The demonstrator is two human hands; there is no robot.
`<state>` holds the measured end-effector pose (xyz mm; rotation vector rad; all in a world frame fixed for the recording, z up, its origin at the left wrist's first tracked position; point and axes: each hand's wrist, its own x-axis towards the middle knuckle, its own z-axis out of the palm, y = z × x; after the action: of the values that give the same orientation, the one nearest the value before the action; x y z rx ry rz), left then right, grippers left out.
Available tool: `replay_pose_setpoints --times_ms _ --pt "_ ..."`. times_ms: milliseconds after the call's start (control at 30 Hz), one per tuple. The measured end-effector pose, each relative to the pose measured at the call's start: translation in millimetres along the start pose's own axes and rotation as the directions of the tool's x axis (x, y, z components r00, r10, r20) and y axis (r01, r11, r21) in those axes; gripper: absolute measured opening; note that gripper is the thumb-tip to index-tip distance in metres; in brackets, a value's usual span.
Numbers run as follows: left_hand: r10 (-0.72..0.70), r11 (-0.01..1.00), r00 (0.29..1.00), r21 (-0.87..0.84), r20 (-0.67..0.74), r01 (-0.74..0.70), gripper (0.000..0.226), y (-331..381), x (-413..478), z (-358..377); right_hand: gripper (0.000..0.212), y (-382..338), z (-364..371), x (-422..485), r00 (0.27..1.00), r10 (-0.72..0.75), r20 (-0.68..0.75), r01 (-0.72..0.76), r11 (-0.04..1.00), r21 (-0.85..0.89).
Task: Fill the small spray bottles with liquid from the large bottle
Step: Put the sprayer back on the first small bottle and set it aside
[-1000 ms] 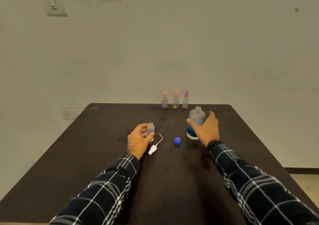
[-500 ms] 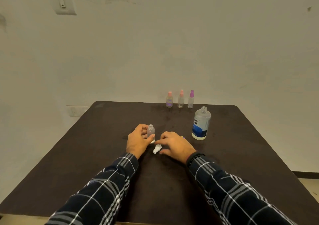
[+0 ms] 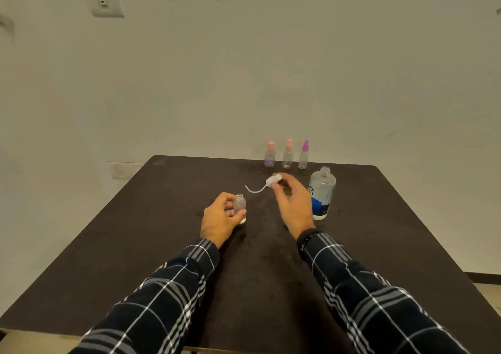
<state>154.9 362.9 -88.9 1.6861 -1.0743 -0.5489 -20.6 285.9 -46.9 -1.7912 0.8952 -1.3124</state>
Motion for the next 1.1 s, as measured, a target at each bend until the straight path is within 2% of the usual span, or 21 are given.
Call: replay_pose_setpoints --times_ms 100,267,433,633,1100 --pt "-0.011 1.000 1.000 0.003 0.002 0.011 0.036 2 0 0 0.022 -12 0 10 0.996 0.082 0.026 -0.084 0.991 0.107" --pt "-0.015 1.000 1.000 0.021 0.008 0.015 0.035 0 1 -1 0.029 -9 3 18 0.992 0.092 0.092 -0.098 0.993 0.060" --pt "0.011 0.998 1.000 0.058 -0.027 -0.009 0.035 -4 2 1 0.025 -13 5 20 0.993 0.044 0.113 -0.047 0.998 0.029" --pt "0.016 0.997 1.000 0.074 -0.019 -0.015 0.036 -3 2 2 0.029 -12 12 25 0.986 -0.001 0.167 0.021 0.993 -0.118" --pt "-0.008 0.998 1.000 0.062 -0.004 0.008 0.034 1 0 -2 0.027 -32 28 33 0.977 -0.070 0.203 0.099 0.986 -0.134"
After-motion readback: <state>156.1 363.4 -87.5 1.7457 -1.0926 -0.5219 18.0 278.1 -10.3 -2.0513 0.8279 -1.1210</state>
